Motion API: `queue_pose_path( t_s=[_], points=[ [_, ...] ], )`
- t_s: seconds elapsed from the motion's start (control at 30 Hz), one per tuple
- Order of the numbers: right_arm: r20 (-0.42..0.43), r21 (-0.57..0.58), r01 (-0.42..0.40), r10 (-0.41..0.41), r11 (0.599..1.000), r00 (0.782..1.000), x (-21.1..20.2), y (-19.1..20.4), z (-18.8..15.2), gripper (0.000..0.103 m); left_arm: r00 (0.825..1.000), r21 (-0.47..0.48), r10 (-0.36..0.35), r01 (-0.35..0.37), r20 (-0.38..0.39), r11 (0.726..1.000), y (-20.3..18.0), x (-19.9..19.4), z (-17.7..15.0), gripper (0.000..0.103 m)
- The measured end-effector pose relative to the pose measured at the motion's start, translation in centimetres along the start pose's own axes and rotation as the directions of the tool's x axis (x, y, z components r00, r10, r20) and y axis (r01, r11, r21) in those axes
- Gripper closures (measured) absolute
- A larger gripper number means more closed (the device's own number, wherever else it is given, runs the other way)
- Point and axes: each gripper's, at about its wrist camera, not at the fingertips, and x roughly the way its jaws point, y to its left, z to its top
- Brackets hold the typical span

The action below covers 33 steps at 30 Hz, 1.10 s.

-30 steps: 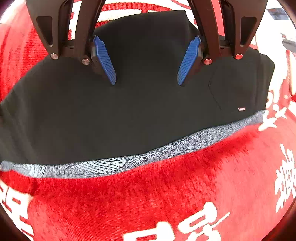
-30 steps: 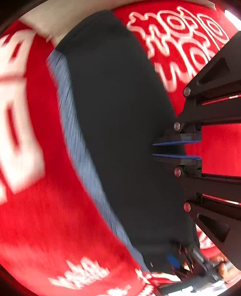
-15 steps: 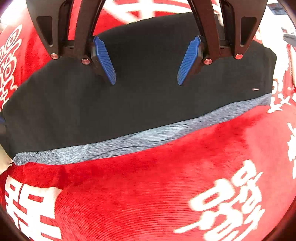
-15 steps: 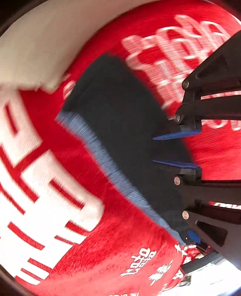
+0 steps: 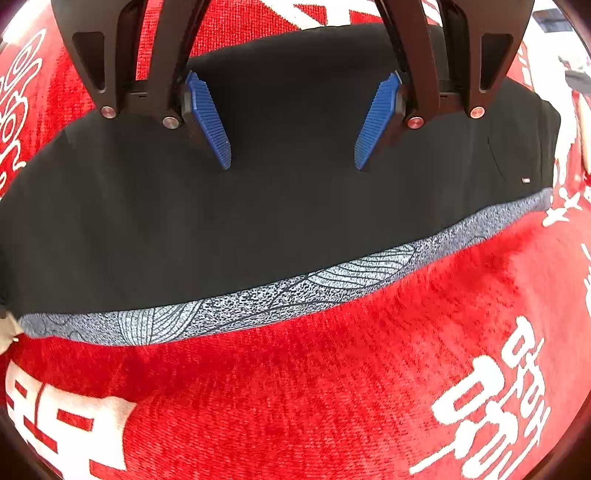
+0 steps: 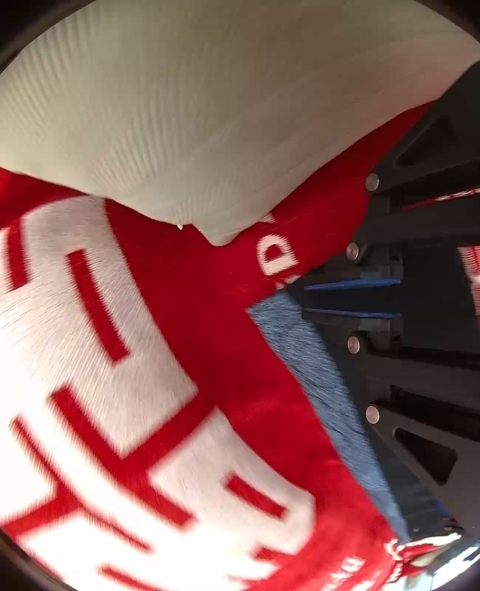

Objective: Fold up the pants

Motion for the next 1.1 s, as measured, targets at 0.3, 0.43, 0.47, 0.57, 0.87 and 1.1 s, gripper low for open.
queue_pose_path(
  t_s=[0.3, 0.43, 0.47, 0.57, 0.87, 1.1],
  points=[
    [-0.072, 0.288, -0.292, 0.324, 0.912, 0.943, -2.6, -2.5, -11.1, 0.044, 1.0, -0.028, 0.005, -0.005, -0.015, 1.0, 2.5, 1.4, 0.8, 0.022],
    [0.01, 0.409, -0.391, 0.425, 0.825, 0.905, -1.1, -3.7, -13.9, 0.044, 1.0, -0.035, -0.02, 0.02, 0.002, 0.999, 1.5, -0.6, 1.2, 0.022],
    [0.039, 0.431, -0.413, 0.441, 0.802, 0.897, -0.6, -3.9, -14.2, 0.044, 1.0, -0.035, -0.026, 0.026, 0.009, 0.999, 1.3, -0.9, 1.4, 0.022],
    [0.092, 0.453, -0.443, 0.453, 0.774, 0.887, -0.1, -4.8, -13.2, 0.044, 0.999, -0.031, -0.03, 0.031, 0.022, 0.999, 0.1, -1.4, 2.1, 0.022],
    [0.209, 0.459, -0.55, 0.517, 0.698, 0.83, 2.0, -4.4, -9.9, 0.043, 0.998, -0.051, -0.042, 0.044, 0.042, 0.998, -3.2, -1.5, 6.1, 0.022],
    [0.113, 0.492, -0.559, 0.587, 0.668, 0.801, 4.0, -4.6, -8.9, 0.088, 0.999, -0.077, 0.019, -0.016, 0.039, 0.997, -5.8, 1.9, 8.7, 0.034]
  ],
)
